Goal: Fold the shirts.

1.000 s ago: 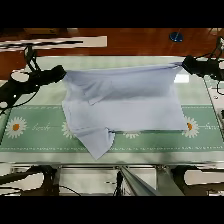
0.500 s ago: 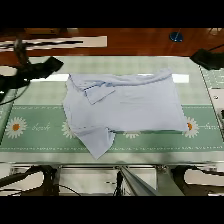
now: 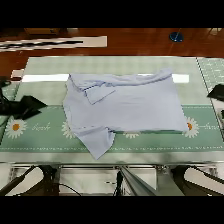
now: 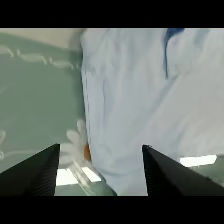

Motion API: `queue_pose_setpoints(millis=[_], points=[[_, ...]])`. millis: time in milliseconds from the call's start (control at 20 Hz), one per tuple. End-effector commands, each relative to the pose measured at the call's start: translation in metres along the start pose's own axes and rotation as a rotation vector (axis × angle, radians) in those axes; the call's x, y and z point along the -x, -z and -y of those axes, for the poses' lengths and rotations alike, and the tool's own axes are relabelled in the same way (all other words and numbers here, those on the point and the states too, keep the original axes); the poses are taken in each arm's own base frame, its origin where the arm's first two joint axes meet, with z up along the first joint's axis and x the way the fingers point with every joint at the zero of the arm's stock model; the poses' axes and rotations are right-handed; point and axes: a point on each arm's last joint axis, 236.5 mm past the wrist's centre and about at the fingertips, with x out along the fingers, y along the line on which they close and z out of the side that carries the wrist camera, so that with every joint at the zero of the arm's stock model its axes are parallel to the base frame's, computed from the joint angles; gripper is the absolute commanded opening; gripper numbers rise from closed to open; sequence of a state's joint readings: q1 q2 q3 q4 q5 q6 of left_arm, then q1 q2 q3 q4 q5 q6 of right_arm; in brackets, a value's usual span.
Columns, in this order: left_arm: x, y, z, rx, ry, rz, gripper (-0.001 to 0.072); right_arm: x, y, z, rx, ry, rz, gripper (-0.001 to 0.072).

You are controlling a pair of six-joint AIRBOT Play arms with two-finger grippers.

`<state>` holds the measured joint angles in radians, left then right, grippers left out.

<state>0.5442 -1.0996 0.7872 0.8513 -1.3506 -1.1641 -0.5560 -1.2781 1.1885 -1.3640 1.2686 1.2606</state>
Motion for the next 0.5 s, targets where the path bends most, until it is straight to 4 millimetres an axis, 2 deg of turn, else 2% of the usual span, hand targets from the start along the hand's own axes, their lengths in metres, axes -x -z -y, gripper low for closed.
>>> queue_pose_setpoints(millis=[0, 100, 250, 450], points=[[-0.035, 0.065, 0.003, 0.068, 0.102, -0.191, 0.072, -0.033, 0.062, -0.013, -0.016, -0.082, -0.173, 0.055], [-0.055, 0.083, -0.001, 0.082, 0.102, -0.255, 0.072, -0.039, 0.067, -0.017, -0.022, -0.1, -0.18, 0.055], [-0.081, 0.091, -0.008, 0.096, 0.075, -0.311, 0.072, -0.041, 0.071, -0.017, -0.025, -0.101, -0.19, 0.0545], [-0.114, 0.113, -0.002, 0.122, 0.095, -0.435, 0.072, -0.041, 0.071, -0.017, -0.025, -0.102, -0.193, 0.0545]])
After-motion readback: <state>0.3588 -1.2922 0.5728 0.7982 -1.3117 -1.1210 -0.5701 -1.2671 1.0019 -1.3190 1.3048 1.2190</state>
